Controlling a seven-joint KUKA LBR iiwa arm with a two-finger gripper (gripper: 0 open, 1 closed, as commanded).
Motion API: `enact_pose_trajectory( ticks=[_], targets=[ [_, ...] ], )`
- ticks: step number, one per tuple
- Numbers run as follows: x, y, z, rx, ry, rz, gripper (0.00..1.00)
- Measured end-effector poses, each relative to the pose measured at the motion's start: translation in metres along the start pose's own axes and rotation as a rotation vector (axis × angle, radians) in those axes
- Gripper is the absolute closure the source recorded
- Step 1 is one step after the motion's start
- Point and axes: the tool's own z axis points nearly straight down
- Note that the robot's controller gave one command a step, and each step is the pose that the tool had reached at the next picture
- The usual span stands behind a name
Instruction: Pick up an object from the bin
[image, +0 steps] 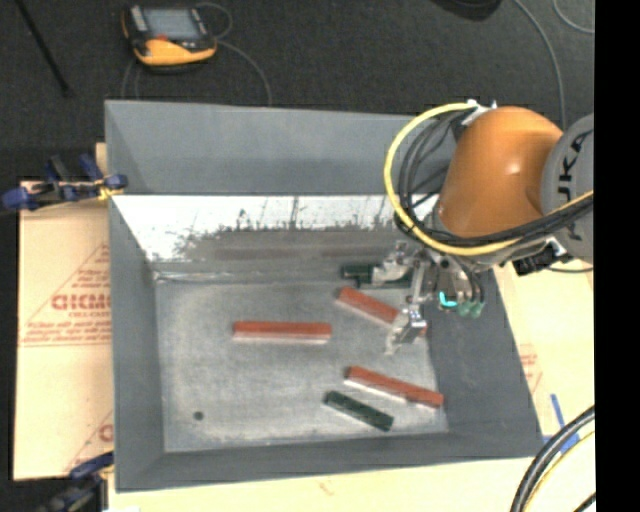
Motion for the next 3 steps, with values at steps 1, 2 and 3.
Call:
enact_pose_trajectory(
  ticks=[1,2,3],
  targets=[
    [-0.002,0.0,-0.004,0.001,-0.008,-0.001,0.0],
    [-0.031,-0.008,0.136,-0.004,-0.008,0.11,1.0],
    [-0.031,-0.008,0.136,-0.003,-0.008,0.109,1.0]
  ],
)
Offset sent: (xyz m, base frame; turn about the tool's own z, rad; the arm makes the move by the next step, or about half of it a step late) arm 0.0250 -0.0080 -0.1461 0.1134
